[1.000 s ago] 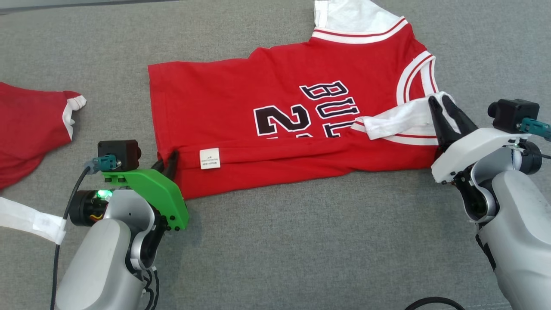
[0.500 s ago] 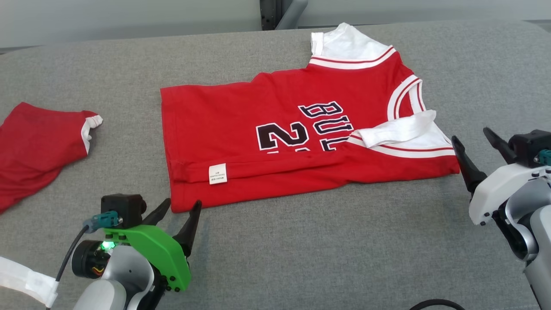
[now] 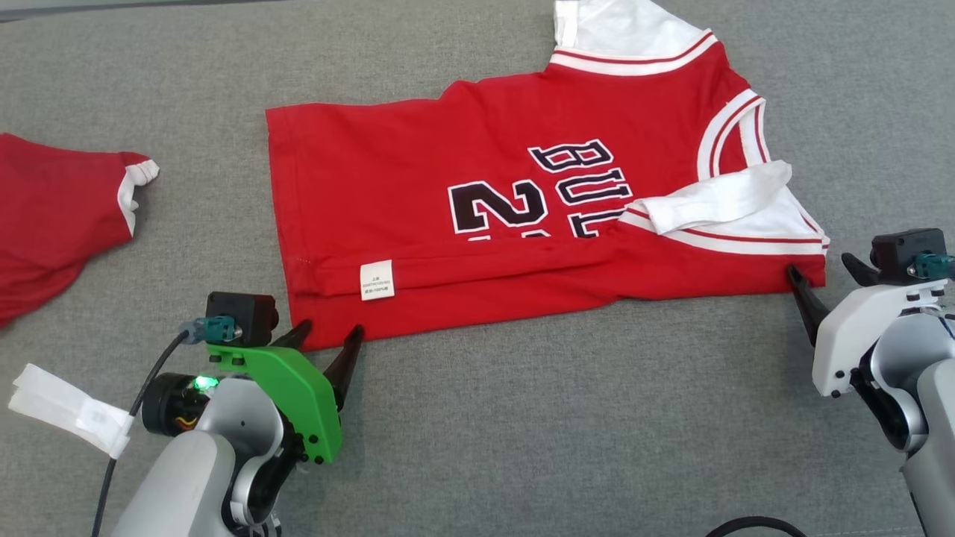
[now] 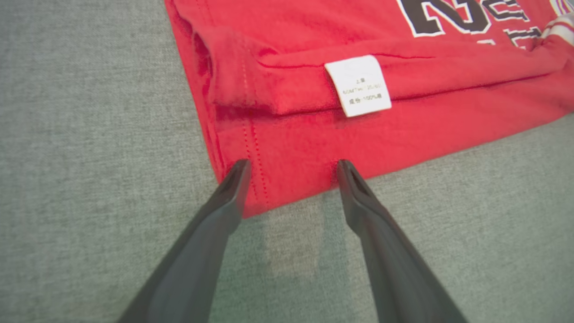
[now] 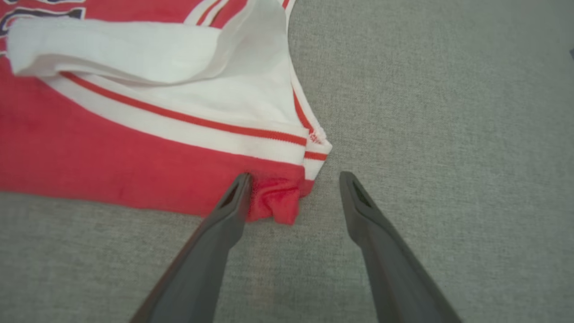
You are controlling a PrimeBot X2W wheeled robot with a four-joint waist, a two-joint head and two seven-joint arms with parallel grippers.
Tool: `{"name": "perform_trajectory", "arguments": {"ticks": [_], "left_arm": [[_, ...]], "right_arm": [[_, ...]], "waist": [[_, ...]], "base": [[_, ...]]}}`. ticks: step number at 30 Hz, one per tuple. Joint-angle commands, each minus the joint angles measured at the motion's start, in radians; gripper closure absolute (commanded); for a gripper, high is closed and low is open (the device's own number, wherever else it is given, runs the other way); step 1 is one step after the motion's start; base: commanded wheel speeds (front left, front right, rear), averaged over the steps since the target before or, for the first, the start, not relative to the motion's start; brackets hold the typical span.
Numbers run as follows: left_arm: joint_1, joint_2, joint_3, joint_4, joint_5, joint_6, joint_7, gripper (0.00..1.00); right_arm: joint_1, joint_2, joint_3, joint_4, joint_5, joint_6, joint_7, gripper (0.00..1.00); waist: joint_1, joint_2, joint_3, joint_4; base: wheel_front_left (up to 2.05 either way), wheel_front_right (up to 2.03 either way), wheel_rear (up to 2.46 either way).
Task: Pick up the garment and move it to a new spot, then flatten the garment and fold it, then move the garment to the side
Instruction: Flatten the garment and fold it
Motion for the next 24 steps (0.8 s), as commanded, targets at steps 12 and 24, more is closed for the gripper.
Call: {"name": "perform_trajectory", "arguments": {"ticks": [12,24], "left_arm": [[-0.070,-0.027,-0.017,0.143,0.007,-0.003,-0.028,0.00],[-0.013,0.007,0.002,0.113,-0.012,0.013,-0.032,0.00]], "right_arm": [[-0.003,0.017,-0.012,0.078,0.004,0.000,0.047,0.00],[0.005,0.005,-0.006,0.073,0.017,0.000,0.039,0.00]], "waist": [[0.0000,0.0118,0.005,0.017],[0.0000,0.0118,-0.008,0.019]], "base": [[0.00,0.00,0.00],[0.00,0.00,0.00]]}}
